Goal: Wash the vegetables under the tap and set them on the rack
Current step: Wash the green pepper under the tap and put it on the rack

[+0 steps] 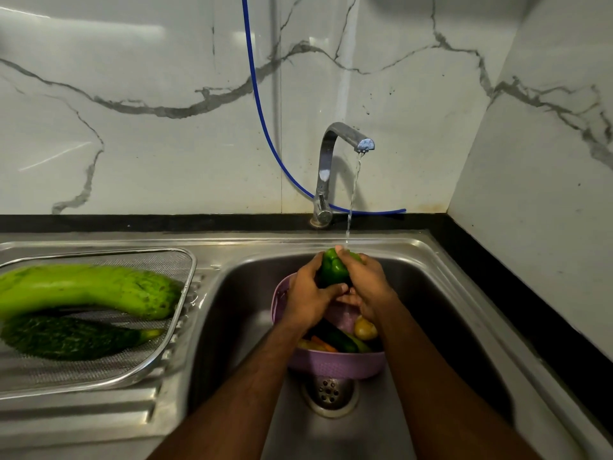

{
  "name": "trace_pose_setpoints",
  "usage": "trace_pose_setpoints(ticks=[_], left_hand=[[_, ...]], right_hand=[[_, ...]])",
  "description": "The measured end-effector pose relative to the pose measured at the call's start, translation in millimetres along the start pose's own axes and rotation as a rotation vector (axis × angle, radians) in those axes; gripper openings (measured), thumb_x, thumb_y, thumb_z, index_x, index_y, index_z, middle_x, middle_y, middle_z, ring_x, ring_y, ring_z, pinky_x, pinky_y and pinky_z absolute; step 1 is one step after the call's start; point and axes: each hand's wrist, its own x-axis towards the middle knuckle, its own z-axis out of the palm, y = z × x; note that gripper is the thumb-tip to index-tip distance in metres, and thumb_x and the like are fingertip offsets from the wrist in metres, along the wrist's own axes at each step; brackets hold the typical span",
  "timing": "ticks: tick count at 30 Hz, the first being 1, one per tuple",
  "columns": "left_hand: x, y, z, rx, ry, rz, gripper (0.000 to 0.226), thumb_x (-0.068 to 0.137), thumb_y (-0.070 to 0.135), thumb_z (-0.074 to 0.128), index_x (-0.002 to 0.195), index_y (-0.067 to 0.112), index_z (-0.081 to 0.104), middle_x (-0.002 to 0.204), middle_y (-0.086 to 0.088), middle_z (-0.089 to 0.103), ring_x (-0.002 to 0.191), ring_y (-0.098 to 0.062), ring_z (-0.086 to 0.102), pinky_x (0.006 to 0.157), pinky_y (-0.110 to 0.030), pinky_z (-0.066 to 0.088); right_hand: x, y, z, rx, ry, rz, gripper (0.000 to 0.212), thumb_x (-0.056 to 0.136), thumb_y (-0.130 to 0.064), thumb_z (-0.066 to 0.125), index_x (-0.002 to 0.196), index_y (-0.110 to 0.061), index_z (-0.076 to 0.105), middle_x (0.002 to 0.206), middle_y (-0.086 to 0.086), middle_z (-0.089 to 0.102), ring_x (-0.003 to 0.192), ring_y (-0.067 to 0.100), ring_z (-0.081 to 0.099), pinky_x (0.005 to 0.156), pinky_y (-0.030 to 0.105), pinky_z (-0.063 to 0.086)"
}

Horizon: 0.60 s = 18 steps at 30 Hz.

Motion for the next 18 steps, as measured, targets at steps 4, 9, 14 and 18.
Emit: trace_pose_setpoints(ticks=[4,9,14,18], left_hand=[[-1,2,3,0.058,0.036,0.037,0.081,0.077,0.019,0.083,0.149,0.021,0.044,0.141,-0.001,0.055,0.129,-0.016,0.051,0.112,-0.038,0.043],[0,3,-7,-0.021,0.088,0.071,0.069,0.077,0.01,0.082,0.14,0.023,0.055,0.114,0.012,0.062,0.097,0.007,0.058,0.089,-0.015,0.051],[2,-1,-10,-0.075,0.082,0.061,0.061,0.077,0.01,0.082,0.132,0.028,0.061,0.103,0.015,0.07,0.093,0.006,0.065,0.088,-0.024,0.058],[0,-1,-8,-0.091,0.048,0.036,0.069,0.081,0.011,0.079,0.142,0.027,0.052,0.116,0.012,0.066,0.106,-0.002,0.062,0.097,-0.029,0.054]], right_hand=[[4,1,4,-0.11,0.101,-0.055,0.04,0.1,-0.054,0.056,0.122,-0.021,0.064,0.111,0.011,0.071,0.096,0.03,0.073,0.068,0.045,0.065],[-4,-10,-8,0.131,-0.206,0.091,0.031,0.111,-0.03,0.041,0.133,-0.014,0.057,0.127,0.021,0.066,0.105,0.037,0.071,0.065,0.042,0.064],[-7,-11,-13,0.142,-0.302,0.091,0.024,0.107,-0.018,0.052,0.129,-0.014,0.06,0.128,0.021,0.067,0.114,0.04,0.069,0.078,0.045,0.065],[-8,-9,-9,0.08,-0.256,0.056,0.028,0.1,-0.026,0.065,0.127,-0.018,0.062,0.127,0.017,0.067,0.111,0.035,0.071,0.078,0.044,0.065]])
